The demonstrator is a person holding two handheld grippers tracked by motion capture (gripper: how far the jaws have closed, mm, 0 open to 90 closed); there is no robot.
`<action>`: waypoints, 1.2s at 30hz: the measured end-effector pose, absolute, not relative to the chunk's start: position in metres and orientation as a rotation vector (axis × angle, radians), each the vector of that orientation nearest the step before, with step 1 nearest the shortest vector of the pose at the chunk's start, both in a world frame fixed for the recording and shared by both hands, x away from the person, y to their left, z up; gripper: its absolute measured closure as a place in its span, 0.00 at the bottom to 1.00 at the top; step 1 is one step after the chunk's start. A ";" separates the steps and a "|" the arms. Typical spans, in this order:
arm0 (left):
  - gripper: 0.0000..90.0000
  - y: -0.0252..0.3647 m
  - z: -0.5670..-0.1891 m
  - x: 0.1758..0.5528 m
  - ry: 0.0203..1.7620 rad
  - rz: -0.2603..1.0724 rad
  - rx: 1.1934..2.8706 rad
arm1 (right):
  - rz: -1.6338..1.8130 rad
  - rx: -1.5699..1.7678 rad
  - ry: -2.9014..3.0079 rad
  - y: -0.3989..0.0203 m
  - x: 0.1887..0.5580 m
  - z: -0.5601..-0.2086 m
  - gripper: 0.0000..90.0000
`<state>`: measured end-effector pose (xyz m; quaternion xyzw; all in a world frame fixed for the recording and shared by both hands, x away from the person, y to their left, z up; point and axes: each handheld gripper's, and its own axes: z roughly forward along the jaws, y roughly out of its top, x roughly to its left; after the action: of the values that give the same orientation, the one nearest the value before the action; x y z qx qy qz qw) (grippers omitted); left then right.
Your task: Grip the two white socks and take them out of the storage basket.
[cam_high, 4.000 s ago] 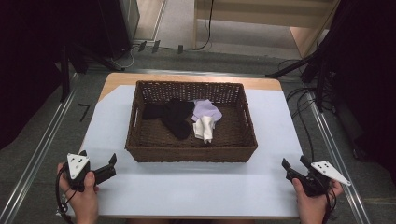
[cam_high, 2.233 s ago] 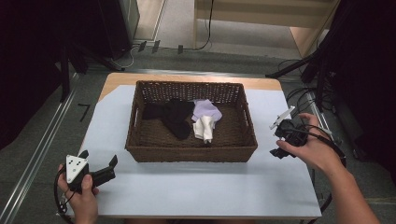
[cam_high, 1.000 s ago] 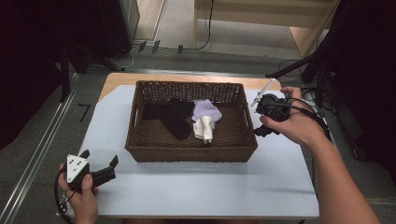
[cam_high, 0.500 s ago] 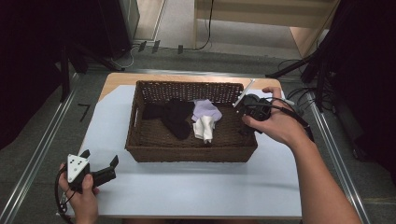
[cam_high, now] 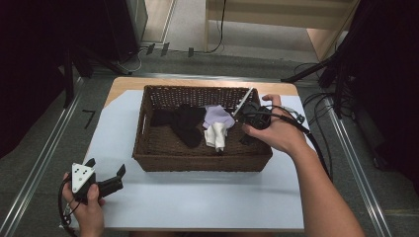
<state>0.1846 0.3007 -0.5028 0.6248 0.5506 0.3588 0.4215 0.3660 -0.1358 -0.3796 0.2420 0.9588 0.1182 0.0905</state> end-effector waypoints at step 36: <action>0.00 0.299 -0.503 0.185 1.377 0.915 1.590 | 0.347 0.848 2.881 -0.065 0.388 -0.441 0.29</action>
<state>0.1850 0.2986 -0.5028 0.6319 0.5471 0.3637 0.4113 0.3878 -0.0646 -0.4412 0.2799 0.9513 0.1145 0.0594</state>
